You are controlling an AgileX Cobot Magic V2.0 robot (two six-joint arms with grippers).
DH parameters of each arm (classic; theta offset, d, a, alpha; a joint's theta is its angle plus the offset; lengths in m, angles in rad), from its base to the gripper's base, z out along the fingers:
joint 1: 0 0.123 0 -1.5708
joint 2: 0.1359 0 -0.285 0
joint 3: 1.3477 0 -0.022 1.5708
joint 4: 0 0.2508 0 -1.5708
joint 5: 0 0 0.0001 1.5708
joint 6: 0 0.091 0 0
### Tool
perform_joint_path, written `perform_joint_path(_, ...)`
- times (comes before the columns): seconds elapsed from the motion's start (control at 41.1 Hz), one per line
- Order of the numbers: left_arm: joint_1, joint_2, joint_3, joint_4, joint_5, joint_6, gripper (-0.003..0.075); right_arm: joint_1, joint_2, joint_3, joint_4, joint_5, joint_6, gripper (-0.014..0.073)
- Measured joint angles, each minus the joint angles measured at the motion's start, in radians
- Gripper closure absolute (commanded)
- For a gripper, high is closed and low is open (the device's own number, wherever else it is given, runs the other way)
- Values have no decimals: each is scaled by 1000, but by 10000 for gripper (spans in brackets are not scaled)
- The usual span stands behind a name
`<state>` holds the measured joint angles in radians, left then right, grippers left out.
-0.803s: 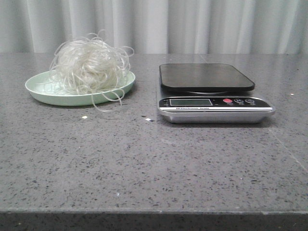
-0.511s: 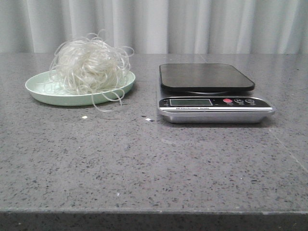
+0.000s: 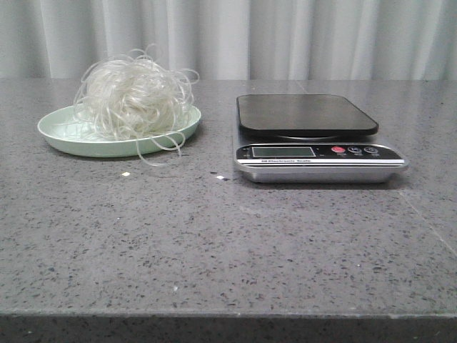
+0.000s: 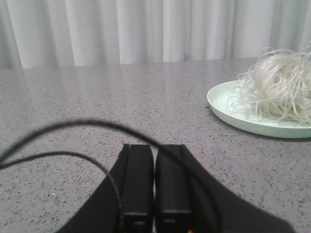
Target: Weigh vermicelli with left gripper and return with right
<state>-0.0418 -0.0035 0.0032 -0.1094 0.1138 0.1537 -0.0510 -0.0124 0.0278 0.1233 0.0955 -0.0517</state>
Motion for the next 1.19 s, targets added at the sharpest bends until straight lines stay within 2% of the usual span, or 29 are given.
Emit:
perform_joint_path(0.341,0,0,0,0,-48,0,584,0,0,0,0,0,0,442)
perform_joint_path(0.414,0,0,0,0,-95,0,584,0,0,0,0,0,0,442)
perform_joint_path(0.584,0,0,-2,-4,-319,0,584,0,0,0,0,0,0,442)
perform_joint_path(0.657,0,0,-21,-6,-374,0,584,0,0,0,0,0,0,442)
perform_joint_path(0.827,0,32,-253,-7,-276,0,584,0,0,0,0,0,0,442)
perform_joint_path(1.046,0,260,-609,-7,-76,0,574,0,0,0,0,0,0,442)
perform_joint_path(1.095,-3,305,-653,-7,-41,0,542,0,0,0,0,0,0,442)
perform_joint_path(1.192,-31,407,-728,-7,10,0,405,0,0,0,0,0,0,442)
